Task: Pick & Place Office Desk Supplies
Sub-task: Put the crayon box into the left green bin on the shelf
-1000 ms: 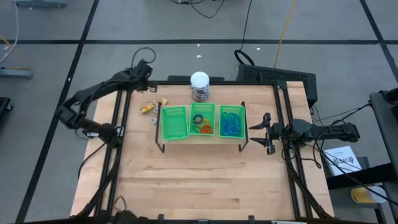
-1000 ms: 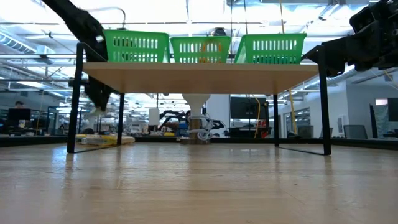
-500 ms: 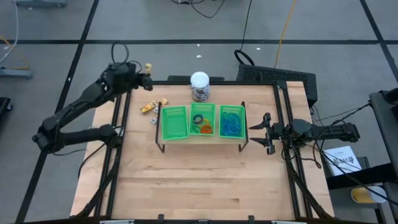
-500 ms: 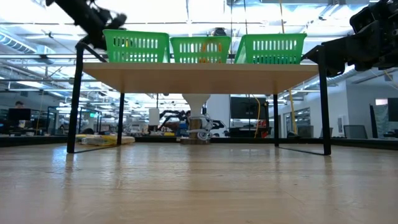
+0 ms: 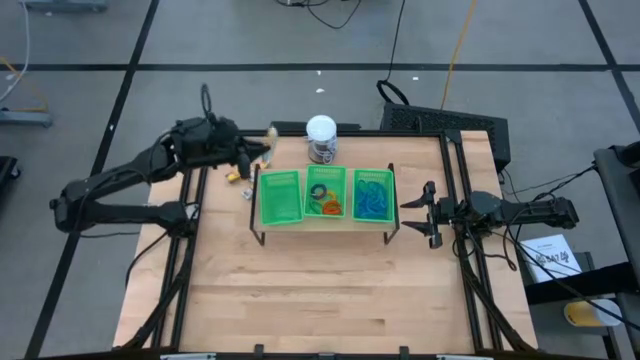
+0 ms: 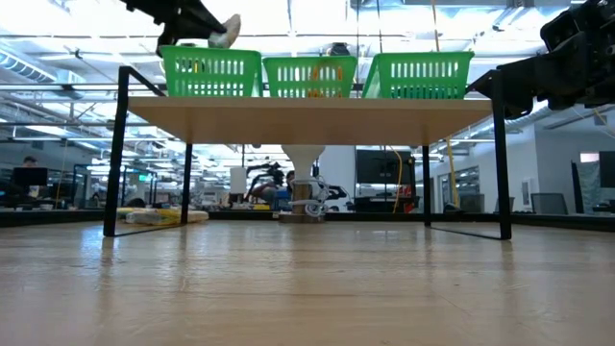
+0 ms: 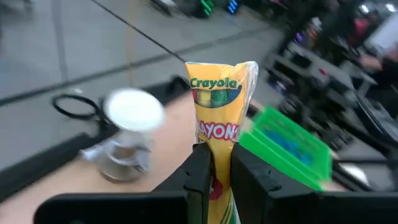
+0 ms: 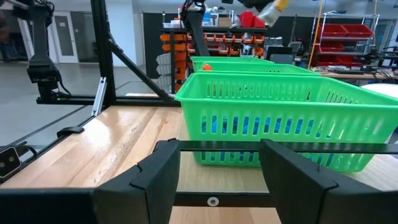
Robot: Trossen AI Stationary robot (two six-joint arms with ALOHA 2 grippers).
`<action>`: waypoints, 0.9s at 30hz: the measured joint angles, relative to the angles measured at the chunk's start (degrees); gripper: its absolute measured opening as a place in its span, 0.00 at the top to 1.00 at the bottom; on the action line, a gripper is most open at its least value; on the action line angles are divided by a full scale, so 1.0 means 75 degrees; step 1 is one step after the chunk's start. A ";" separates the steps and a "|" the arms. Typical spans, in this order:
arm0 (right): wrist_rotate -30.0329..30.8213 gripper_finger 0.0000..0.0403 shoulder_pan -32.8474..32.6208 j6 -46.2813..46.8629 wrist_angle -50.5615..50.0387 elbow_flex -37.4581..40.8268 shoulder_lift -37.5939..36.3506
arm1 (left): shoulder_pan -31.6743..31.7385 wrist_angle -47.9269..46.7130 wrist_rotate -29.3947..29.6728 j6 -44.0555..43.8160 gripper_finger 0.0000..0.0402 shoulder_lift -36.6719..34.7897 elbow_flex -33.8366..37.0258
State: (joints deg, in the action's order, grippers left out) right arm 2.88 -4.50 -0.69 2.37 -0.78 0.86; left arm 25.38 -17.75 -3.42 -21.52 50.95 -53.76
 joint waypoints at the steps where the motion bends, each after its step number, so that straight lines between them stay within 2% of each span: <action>1: 0.0002 0.47 -0.0001 0.0000 0.0000 -0.0001 0.0000 | -0.0175 -0.0047 -0.0034 -0.0010 0.87 0.0056 0.0000; 8: 0.0001 0.47 0.0001 0.0000 0.0000 0.0000 0.0000 | -0.1403 -0.0491 -0.0559 0.0355 0.87 0.0325 0.0000; 12: 0.0001 0.47 0.0000 -0.0001 0.0000 -0.0001 0.0000 | -0.1866 -0.0908 -0.0552 0.0457 0.87 0.0409 0.0000; 19: 0.0002 0.47 -0.0002 -0.0001 0.0000 -0.0002 0.0003 | -0.2019 -0.1242 -0.0505 0.0454 0.87 0.0410 0.0000; 27: 0.0002 0.47 -0.0002 -0.0003 0.0000 -0.0003 0.0003 | -0.2019 -0.1613 0.0453 0.0405 0.87 0.0464 0.0000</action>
State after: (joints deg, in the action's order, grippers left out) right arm 2.90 -4.51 -0.71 2.37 -0.80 0.89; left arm 10.24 -29.84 -0.02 -18.48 54.43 -53.76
